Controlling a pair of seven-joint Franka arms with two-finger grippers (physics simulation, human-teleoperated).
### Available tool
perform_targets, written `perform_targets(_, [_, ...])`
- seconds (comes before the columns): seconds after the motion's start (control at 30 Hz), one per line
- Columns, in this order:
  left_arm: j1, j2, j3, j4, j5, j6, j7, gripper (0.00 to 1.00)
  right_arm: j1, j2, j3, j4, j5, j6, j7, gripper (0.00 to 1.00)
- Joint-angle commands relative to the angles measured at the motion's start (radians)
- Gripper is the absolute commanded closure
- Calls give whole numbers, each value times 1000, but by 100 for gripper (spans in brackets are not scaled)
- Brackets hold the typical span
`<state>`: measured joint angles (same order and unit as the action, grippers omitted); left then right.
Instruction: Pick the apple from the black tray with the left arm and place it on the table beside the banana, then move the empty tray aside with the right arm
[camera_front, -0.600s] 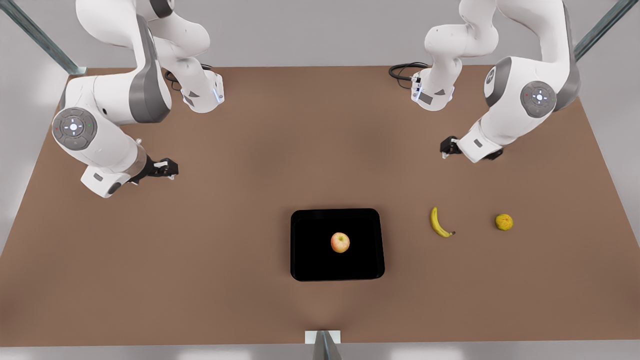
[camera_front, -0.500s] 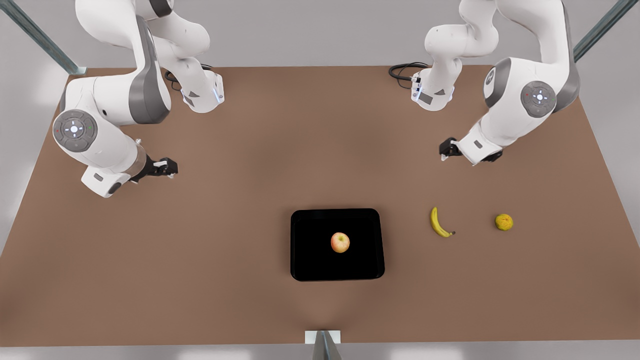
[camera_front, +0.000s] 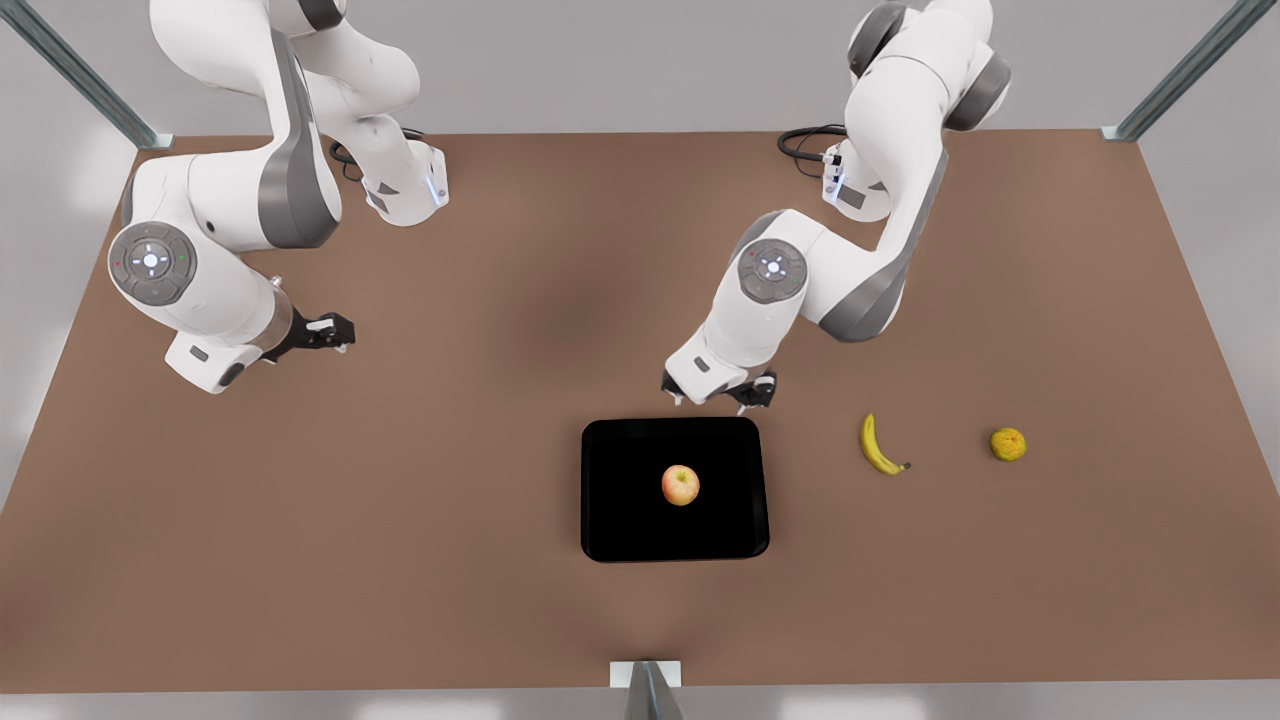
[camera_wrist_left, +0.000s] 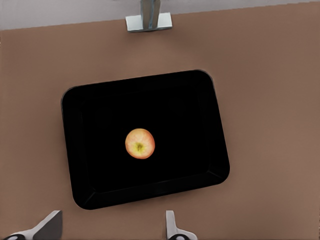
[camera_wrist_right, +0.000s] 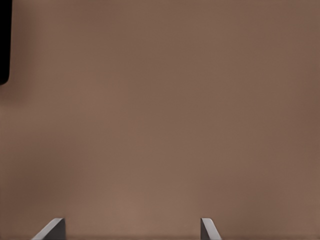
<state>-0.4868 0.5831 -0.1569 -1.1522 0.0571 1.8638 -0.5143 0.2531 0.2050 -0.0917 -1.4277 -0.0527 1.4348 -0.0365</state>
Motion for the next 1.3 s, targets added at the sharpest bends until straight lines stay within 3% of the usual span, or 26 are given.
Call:
perform_targets(0.0, [-1,18,-1,3,14,123,-676,0,0,-1,0,0,1,6,-11,0])
perform_targets(0.2, [-36,133,-1,103,190,258,-603,0,0,-1,0,-2,1,6,-10,0])
perform_targets(0.53, [-36,348,42,172,230,360,-538,0,0,-1,0,-5,2,7,-8,0])
perform_targets(0.57, [-36,359,40,172,237,360,-526,0,0,1,0,-10,2,7,9,0])
perform_targets(0.63, [-36,368,34,169,239,350,-474,0,-5,-88,-8,-200,4,153,58,0])
perform_targets(0.9, [-32,425,5,161,164,193,-240,0,-153,19,-36,-114,19,153,56,0])
perform_targets(1.27, [-32,475,8,174,164,210,-208,0,-204,19,-94,-114,117,107,-23,0])
